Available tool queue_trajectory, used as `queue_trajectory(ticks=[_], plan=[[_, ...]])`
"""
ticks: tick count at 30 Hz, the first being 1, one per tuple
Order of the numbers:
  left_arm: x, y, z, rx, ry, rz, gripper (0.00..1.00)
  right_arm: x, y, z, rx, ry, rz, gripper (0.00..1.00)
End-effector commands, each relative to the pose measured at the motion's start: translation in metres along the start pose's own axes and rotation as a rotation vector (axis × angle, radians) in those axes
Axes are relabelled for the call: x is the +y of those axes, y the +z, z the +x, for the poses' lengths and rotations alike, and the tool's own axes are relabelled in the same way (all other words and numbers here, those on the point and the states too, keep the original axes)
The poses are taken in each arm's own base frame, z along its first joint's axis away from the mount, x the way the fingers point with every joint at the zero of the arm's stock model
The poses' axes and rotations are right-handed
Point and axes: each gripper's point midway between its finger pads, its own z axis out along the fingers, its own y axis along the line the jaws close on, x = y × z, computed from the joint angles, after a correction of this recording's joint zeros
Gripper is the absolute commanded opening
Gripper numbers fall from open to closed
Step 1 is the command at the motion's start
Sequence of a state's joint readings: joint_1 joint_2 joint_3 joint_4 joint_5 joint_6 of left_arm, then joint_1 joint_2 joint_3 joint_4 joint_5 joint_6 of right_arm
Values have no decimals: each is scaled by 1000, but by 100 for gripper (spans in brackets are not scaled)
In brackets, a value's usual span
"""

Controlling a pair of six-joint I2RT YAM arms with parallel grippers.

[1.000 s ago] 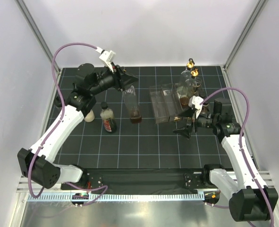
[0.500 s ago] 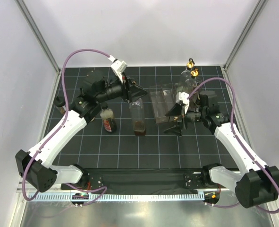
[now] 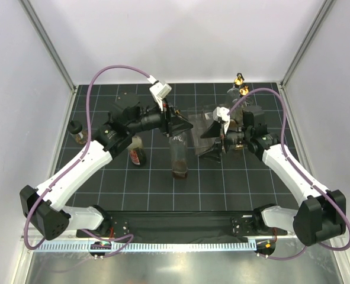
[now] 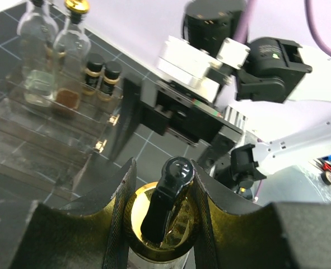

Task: Organize the condiment bottles
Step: Pick up the bottle from the center of the board.

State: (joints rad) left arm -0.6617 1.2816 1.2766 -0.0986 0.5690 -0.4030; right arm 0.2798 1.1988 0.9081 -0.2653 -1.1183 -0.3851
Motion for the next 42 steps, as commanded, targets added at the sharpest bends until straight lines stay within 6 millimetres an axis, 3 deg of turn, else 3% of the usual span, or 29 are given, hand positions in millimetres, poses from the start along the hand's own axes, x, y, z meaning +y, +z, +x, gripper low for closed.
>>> queue_trajectory(ticks=[1,10,17,21,39,42], plan=[[-31,-9,-30,-90,66,65,0,-1,4,-37,-70,-71,-22,100],[-28,-1,-28,-88,82,33,0,33,17,-66,-120,-53,-123,100],[-32,4,-30,-95,96,27,0,44,23,-80,-130,13,-138,100],[-32,7,-30,-95,94,20,0,41,31,-87,-131,20,-103,100],[-35,14,-39,-129,99,4,0,40,56,-81,-119,80,-119,99],[-34,15,-39,-129,97,2,0,43,60,-80,-119,78,-138,91]])
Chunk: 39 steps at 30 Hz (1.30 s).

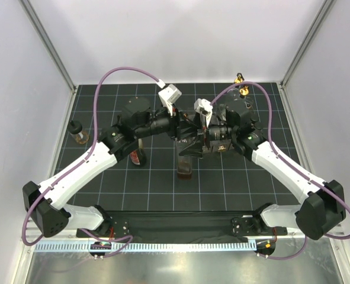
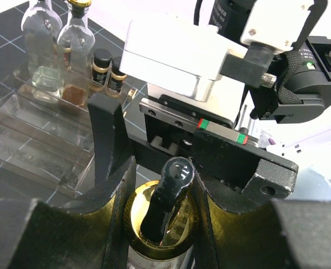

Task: Organize the condiment bottles
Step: Pick up the bottle from the center of the board.

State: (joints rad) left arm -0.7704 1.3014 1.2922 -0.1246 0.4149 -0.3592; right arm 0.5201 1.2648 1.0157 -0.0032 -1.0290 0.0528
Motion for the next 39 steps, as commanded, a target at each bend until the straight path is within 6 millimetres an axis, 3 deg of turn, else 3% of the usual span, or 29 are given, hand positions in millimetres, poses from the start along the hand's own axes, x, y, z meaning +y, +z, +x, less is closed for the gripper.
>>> queue_trajectory(ticks=[1,2,4,5,9,10,12,16,22,28,39], plan=[[-22,-4,-50,-145,50,53,0,4,6,-14,-36,-52,-24,87],[-21,-3,-50,-143,49,50,0,5,7,-14,-33,-51,-35,76],[-21,-2,-50,-144,46,52,0,6,9,-13,-26,-48,-52,65],[-21,-1,-49,-143,46,50,0,8,10,-12,-22,-49,-61,53],[-21,-1,-50,-148,40,51,0,11,9,-10,-2,-72,-84,23],[-19,-1,-50,-150,35,41,0,12,8,-8,9,-58,-85,4],[-19,-2,-52,-156,29,34,7,13,6,-3,19,-79,-86,4],[-18,-3,-52,-161,3,26,49,22,2,3,22,-117,-111,4],[-18,-9,-47,-162,-3,16,84,29,-6,18,47,-165,-115,4],[-16,-14,-49,-171,18,-2,96,26,-8,35,78,-177,-99,4],[-18,-39,-70,-212,97,-67,99,14,-10,51,113,-194,-43,4]])
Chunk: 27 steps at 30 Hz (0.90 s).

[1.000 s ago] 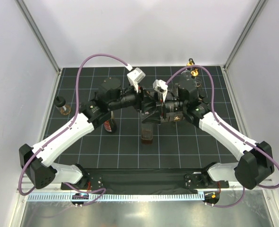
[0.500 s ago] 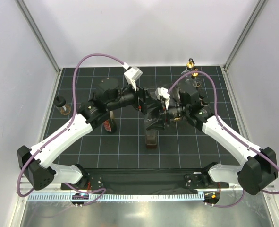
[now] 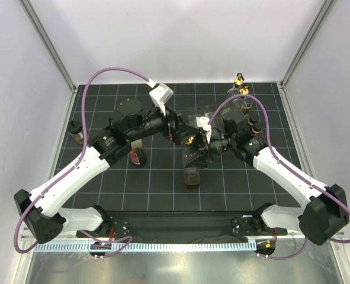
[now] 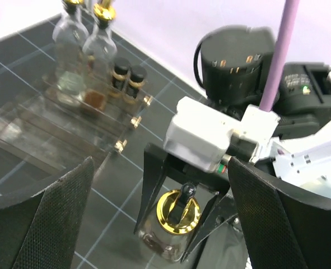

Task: Organize the condiment bottles
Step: Pick up the bottle from the center of the board, then place the bottle in the storage box.

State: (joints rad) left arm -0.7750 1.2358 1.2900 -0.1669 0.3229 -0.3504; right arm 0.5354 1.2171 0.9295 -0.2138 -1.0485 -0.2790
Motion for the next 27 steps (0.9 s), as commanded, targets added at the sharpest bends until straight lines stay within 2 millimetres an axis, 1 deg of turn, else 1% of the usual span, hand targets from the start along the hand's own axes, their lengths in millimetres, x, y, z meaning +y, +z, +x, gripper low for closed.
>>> queue_trajectory(ticks=[1,7,13,18,27], plan=[[-17,-22,-58,-174,80,5,99,2,-1,-6,-8,-81,14,4],[-14,-33,-67,-201,114,-37,100,-4,-1,3,18,-87,42,4],[-13,-38,-67,-206,123,-52,100,-12,-1,13,50,-84,72,4],[-9,-45,-73,-225,152,-86,100,-17,-5,12,64,-118,107,4],[-4,-65,-85,-266,199,-151,100,-19,-9,21,97,-123,135,4]])
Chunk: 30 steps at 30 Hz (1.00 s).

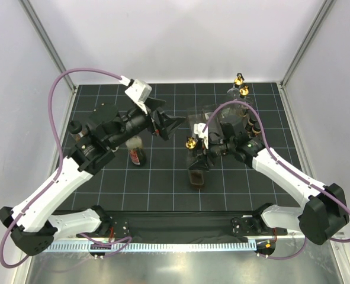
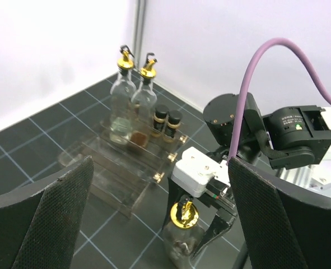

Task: Organize the condiment bottles
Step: Place the bottle in the storage box.

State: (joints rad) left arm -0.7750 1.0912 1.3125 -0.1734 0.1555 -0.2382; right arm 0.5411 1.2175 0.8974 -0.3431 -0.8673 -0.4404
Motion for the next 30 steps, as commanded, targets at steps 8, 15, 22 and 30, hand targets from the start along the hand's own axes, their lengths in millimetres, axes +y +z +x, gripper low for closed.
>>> queue_trajectory(ticks=[8,15,22,30], plan=[[14,-28,-39,-107,102,-110,100,-1,-13,-27,-58,-108,39,4],[32,-45,-29,-87,156,-202,100,-11,-36,-34,-71,-106,108,4],[48,-56,6,-19,203,-261,100,-41,-94,-58,-153,-93,285,4],[56,-57,37,15,230,-272,100,-91,-165,-74,-190,-78,573,4]])
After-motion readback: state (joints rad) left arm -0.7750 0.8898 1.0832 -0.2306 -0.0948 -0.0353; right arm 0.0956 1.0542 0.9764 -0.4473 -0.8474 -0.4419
